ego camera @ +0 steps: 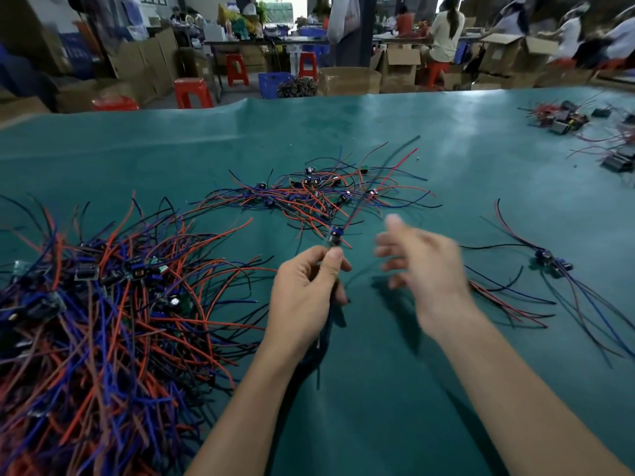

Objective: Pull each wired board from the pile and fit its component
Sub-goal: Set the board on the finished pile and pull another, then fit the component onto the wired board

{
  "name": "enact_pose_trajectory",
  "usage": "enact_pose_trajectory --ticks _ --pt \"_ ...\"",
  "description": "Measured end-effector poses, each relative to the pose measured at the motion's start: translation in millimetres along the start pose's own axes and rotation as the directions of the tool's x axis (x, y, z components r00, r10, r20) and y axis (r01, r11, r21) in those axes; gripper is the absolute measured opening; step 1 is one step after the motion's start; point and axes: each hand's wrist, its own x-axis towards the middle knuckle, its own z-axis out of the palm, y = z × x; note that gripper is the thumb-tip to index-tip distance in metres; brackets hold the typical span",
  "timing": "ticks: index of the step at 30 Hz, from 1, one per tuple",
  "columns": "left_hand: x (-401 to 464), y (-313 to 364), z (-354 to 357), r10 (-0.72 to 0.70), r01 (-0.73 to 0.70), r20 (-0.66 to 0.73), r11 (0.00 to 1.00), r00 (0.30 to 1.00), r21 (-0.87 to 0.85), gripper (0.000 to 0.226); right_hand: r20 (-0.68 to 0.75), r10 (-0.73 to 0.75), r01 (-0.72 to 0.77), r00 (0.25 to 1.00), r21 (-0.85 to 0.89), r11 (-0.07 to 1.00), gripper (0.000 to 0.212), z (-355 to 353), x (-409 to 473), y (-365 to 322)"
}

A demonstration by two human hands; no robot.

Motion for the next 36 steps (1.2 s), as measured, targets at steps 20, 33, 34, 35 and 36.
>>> enact_pose_trajectory --ticks 20,33,34,35,36 --pt "-2.8 6.0 1.1 -0.025 -0.019 0.125 0.941 0.992 0.339 0.033 0.283 -0.702 0.742 0.654 -0.058 0.668 0.036 98.4 -21.5 -144.1" --pt "4.9 -3.3 -2.7 0.015 0.042 -0.252 0.975 0.968 0.218 0.018 0.306 -0.006 0.297 0.952 -0.92 0.258 0.025 82.3 70.9 -21.4" --pt "4.8 -3.3 -2.1 0.005 0.052 -0.262 0.976 0.965 0.21 0.017 0.309 -0.025 0.302 0.951 -0.908 0.291 0.017 77.9 72.3 -19.4" --pt "4.5 -2.6 -1.4 -0.007 0.063 -0.272 0.978 0.962 0.199 0.017 0.312 -0.037 0.305 0.949 -0.888 0.344 0.013 73.6 73.2 -20.4" --pt "4.2 -2.4 -1.4 -0.022 0.077 -0.28 0.979 0.96 0.188 0.018 0.307 -0.043 0.296 0.951 -0.856 0.423 0.015 68.3 72.3 -23.6"
